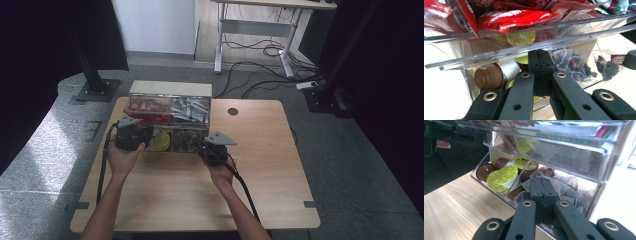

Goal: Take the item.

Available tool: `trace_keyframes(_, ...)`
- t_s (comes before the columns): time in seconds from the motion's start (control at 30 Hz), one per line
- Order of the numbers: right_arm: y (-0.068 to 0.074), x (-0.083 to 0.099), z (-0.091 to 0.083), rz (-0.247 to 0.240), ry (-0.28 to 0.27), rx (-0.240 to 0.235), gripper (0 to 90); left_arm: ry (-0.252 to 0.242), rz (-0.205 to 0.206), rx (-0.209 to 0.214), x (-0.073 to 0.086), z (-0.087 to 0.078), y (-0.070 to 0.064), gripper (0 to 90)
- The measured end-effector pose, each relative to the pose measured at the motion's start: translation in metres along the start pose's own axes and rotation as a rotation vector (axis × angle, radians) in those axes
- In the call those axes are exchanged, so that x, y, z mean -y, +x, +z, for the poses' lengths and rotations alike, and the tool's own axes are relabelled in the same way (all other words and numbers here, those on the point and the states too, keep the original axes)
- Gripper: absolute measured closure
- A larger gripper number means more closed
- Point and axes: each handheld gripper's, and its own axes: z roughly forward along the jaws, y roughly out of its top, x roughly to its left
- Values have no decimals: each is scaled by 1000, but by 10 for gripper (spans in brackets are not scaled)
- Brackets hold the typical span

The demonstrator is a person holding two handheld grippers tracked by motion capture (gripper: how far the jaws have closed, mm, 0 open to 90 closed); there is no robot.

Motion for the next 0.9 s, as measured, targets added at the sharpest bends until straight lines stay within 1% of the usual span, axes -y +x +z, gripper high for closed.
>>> trace_keyframes(0.2,-2,-2,-9,0,-14,6,888,0,0,0,0,0,0,900)
trace_keyframes(0.57,-6,-4,-18,-4,-29,9,889,0,0,-1,-1,0,-1,900)
trace_keyframes(0.9,-14,-7,-28,2,-44,19,889,1,-1,2,-1,0,-1,900)
